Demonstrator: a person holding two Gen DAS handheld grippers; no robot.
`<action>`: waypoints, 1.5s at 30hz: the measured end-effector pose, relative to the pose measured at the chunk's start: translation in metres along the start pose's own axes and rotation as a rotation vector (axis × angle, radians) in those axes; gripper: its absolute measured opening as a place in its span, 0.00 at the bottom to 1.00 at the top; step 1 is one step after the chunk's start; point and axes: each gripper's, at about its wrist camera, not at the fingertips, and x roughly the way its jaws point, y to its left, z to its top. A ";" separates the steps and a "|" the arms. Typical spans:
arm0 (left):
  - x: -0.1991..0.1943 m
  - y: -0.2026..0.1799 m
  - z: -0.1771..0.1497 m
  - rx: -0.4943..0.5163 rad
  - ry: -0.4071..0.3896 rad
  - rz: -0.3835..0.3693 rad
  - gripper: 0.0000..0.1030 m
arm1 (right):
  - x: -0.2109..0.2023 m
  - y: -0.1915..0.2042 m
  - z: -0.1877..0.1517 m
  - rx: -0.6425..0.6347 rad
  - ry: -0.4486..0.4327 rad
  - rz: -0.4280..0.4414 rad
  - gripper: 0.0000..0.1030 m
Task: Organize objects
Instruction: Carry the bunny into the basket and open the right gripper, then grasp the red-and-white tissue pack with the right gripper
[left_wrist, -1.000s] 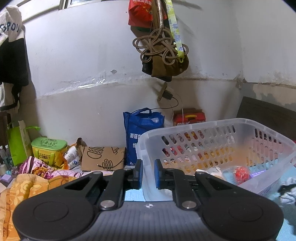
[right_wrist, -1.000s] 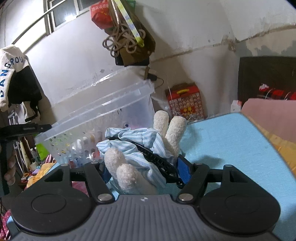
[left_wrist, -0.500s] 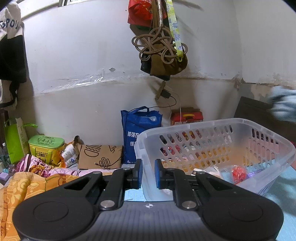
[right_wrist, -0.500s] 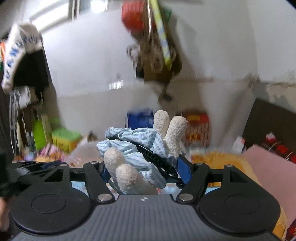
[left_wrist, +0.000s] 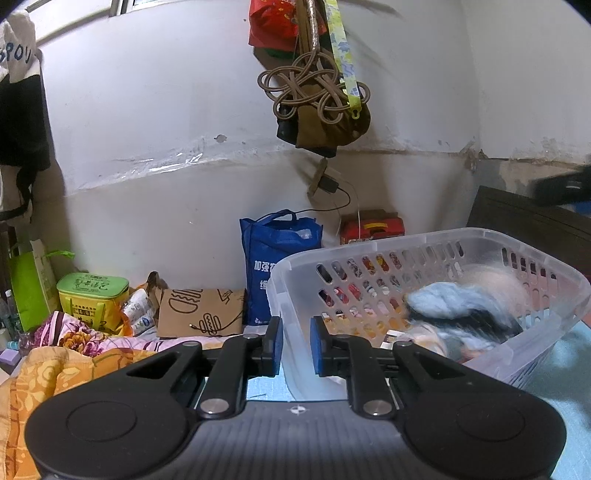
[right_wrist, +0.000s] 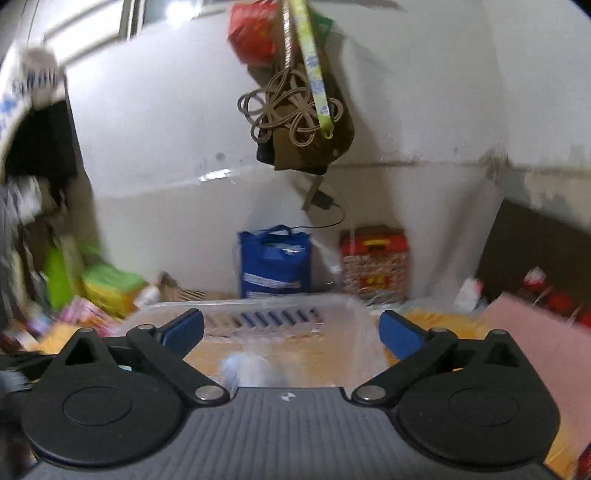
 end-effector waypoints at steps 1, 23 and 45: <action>0.000 -0.001 0.000 0.001 0.001 0.002 0.19 | -0.008 -0.005 -0.007 0.021 0.007 0.016 1.00; 0.000 -0.001 -0.001 0.013 0.001 0.006 0.20 | -0.043 -0.044 -0.150 0.189 0.099 0.024 1.00; -0.002 -0.001 -0.001 0.009 0.005 -0.004 0.24 | -0.024 0.038 -0.151 -0.185 0.159 0.121 1.00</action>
